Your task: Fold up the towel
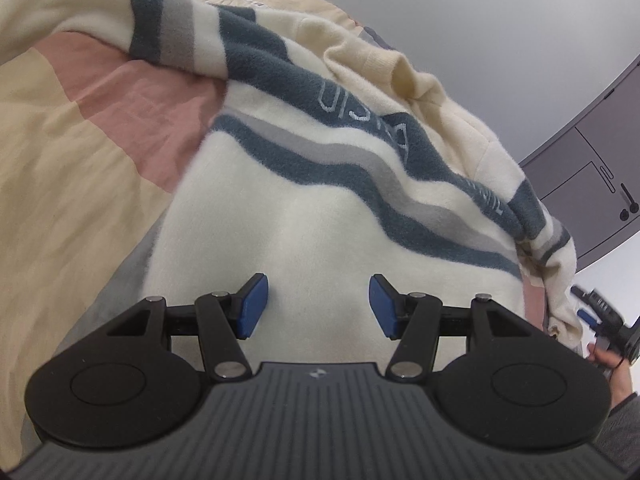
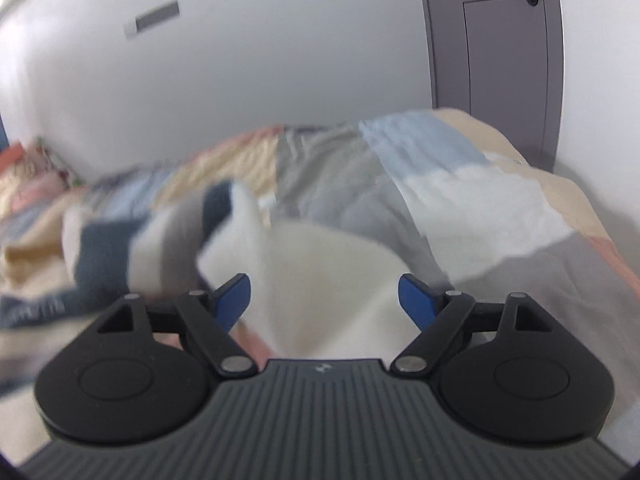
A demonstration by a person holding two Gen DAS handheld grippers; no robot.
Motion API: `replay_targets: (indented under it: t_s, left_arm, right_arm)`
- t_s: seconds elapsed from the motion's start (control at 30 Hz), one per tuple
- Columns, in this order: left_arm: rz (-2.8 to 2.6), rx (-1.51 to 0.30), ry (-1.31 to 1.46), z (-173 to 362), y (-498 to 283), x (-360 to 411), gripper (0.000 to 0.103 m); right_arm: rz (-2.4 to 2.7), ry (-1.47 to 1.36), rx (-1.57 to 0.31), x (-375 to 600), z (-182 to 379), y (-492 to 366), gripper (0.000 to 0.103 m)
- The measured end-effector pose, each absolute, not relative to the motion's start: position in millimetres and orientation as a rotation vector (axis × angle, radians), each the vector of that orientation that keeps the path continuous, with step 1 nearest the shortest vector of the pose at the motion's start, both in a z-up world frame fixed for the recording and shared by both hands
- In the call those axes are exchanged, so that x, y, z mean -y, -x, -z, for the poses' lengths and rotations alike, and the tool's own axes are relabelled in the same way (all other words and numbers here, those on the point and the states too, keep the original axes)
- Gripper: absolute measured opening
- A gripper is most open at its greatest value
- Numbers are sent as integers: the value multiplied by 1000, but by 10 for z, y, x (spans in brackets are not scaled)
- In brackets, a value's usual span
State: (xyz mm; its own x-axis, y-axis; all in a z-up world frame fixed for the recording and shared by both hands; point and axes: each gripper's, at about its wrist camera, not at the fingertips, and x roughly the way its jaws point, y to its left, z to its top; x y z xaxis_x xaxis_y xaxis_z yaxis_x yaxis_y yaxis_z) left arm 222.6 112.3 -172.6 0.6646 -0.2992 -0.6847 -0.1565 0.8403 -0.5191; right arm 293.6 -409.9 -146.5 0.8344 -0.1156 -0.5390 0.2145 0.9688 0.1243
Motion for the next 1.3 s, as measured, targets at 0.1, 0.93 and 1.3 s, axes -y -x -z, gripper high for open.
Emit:
replay_targets:
  t_s: [0.1,0.93,1.3]
  left_arm:
    - [80,-851,606,1721,-2171,-1155,62]
    - [43,-819,585,1738,-2155,-1161,62]
    - [3,-755,521,1566,-2128,-1161,62]
  right_arm:
    - [210,-13,-590,4022,1618,-2874,82]
    - [352,-77,-277,4950,286,-2706,8]
    - [545,-293,-679,5796,941,-3682,9]
